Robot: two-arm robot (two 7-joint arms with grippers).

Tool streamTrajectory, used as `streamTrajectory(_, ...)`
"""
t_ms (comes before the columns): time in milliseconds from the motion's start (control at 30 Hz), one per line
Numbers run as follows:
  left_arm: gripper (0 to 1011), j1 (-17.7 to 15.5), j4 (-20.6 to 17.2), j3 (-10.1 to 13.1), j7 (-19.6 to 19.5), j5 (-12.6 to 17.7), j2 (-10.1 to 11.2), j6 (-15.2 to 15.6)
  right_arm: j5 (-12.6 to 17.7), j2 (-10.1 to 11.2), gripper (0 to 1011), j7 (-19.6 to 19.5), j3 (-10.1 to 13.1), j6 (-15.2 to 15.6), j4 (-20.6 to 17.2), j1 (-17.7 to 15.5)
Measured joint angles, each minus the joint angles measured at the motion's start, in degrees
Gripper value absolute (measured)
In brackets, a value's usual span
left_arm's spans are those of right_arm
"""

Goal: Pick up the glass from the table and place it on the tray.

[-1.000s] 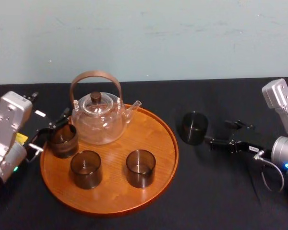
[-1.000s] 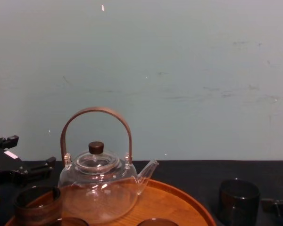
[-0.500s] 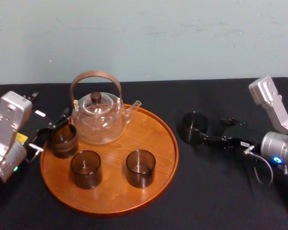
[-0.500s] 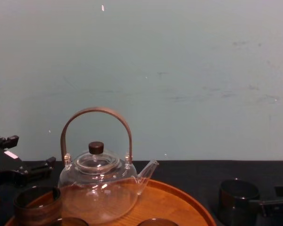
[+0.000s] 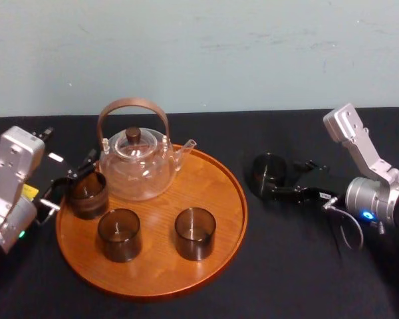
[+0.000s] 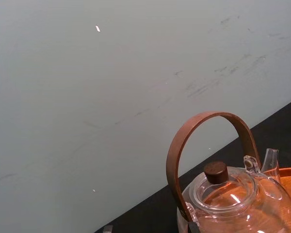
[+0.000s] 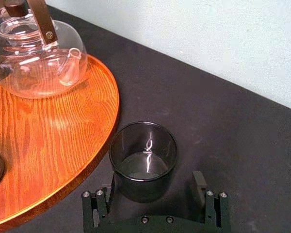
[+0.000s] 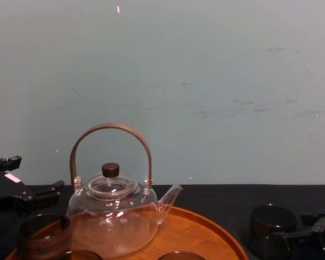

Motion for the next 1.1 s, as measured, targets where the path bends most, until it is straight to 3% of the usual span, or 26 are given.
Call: streamTrajectory(1100,1001,0.0,0.0,0.0,0.0,0.0,0.0,0.0,-3.0,-3.1,1002,2.5,-0.7,0.2,3.0,3.3)
